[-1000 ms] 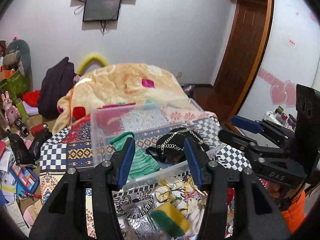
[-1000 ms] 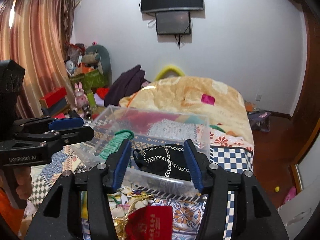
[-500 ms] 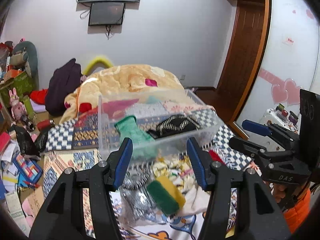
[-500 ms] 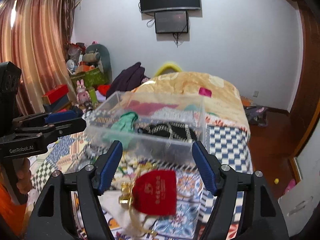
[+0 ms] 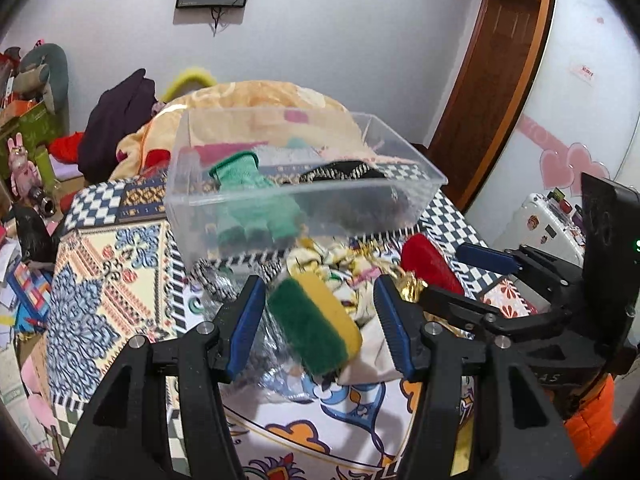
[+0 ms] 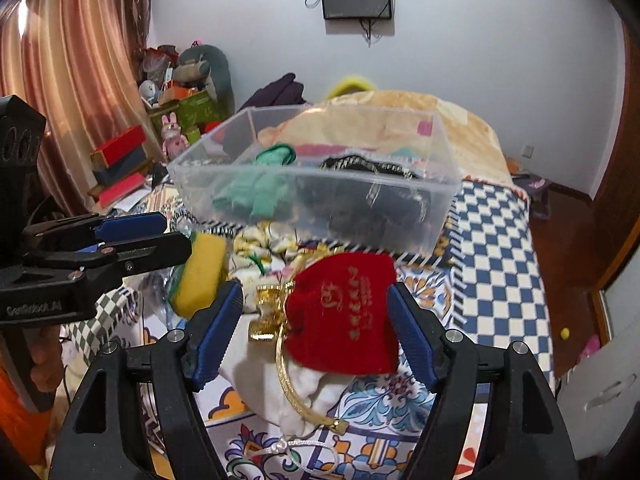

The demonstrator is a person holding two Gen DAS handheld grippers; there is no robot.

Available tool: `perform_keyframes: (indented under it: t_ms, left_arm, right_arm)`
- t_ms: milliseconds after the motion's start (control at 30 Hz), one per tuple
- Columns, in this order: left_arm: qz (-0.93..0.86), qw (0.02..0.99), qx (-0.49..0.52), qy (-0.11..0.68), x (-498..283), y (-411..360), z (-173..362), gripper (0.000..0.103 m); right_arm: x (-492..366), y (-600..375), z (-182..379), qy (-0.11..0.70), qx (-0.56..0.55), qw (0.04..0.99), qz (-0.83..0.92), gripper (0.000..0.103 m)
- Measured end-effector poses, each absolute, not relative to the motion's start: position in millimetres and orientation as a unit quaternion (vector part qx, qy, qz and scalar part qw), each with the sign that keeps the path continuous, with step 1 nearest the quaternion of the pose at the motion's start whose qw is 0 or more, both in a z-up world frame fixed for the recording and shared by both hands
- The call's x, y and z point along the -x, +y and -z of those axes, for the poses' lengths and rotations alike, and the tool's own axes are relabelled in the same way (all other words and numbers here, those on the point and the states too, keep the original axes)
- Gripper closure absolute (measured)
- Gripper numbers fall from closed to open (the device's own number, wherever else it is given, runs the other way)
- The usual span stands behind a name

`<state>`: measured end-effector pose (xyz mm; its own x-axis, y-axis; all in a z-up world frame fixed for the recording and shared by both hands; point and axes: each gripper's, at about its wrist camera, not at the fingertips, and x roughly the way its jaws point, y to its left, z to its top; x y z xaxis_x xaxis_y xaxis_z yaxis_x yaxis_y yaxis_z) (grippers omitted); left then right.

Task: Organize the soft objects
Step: 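Grasp the green-yellow sponge with the left tool while the right tool grasps the red velvet pouch, then carry the sponge and red pouch into the clear box while both tools open to release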

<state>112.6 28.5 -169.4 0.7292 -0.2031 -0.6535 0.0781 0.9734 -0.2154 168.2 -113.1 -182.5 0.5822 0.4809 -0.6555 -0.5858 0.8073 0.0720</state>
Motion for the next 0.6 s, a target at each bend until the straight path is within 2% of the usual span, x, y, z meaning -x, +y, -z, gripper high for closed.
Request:
perform_keyframes:
  t_ms: [267,367,433,500,600]
  left_arm:
    - [0.069,0.916,0.077,0.386,-117,20,188,0.047]
    - [0.063,0.914,0.073,0.394,-117,19,195,0.047]
    - [0.064,0.915,0.069,0.392,-116,17,197,0.047]
    - [0.066,0.915,0.07,0.393,-116,17,198,0.048]
    - [0.07,0.913,0.074,0.395,-116,16,199,0.059]
  right_arm:
    - [-170,-114,195,0.361,0.076,0.881,-0.295,0.032]
    - [-170,-115,193,0.359,0.074,0.882,-0.296,0.044]
    - [-170,-117,192,0.357,0.076,0.883,-0.295,0.056]
    - [-171,-119,192,0.358,0.075,0.883,-0.295,0.063]
    - [-170,-125,189,0.355,0.069,0.884,-0.297,0.072]
